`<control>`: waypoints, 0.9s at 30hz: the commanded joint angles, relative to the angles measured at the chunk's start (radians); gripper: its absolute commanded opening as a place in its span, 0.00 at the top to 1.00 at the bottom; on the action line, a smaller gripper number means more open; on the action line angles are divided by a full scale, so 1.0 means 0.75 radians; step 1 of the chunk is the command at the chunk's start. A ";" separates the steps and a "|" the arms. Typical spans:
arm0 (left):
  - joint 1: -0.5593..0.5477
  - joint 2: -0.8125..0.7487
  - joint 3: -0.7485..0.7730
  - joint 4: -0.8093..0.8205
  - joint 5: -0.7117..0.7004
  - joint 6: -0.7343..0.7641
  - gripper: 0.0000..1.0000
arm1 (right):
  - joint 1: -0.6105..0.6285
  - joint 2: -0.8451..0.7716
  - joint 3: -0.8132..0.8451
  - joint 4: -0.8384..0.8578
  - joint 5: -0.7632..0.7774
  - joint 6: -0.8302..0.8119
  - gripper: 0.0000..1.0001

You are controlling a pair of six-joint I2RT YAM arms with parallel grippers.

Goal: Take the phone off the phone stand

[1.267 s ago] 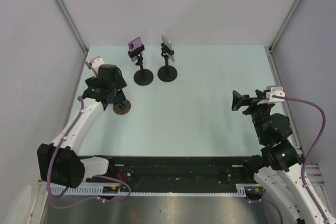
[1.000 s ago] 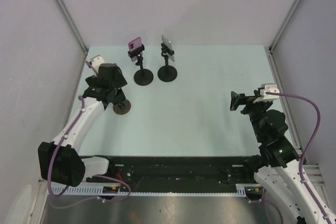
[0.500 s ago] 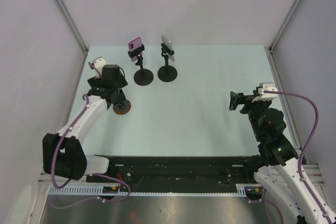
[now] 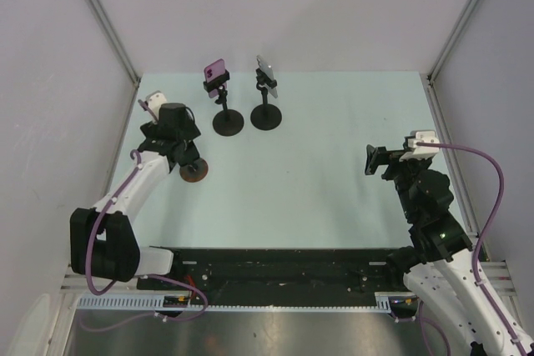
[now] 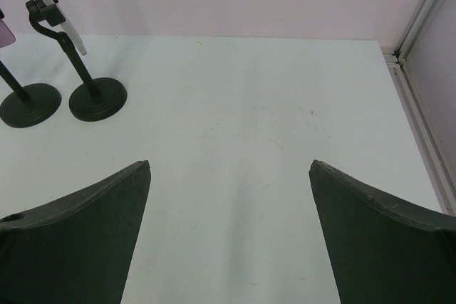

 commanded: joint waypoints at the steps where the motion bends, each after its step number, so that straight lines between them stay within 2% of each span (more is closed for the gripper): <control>1: 0.005 -0.026 -0.025 0.053 0.040 0.002 0.16 | -0.012 -0.005 0.032 0.017 -0.020 -0.022 0.00; 8: 0.005 -0.114 -0.033 0.053 0.073 0.042 0.39 | -0.012 -0.017 0.032 0.019 -0.047 -0.014 0.00; 15: 0.003 -0.257 -0.027 0.045 0.108 0.106 0.69 | -0.012 -0.031 0.032 0.023 -0.084 -0.003 0.00; 20: 0.005 -0.335 0.000 0.008 0.128 0.114 0.86 | -0.010 -0.029 0.036 0.017 -0.141 -0.003 0.00; 24: 0.003 -0.370 0.061 -0.057 0.236 0.092 0.98 | -0.010 0.014 0.077 0.015 -0.337 -0.003 0.00; 27: -0.007 -0.378 0.106 -0.107 0.359 0.055 1.00 | -0.010 0.102 0.124 0.021 -0.525 0.070 0.00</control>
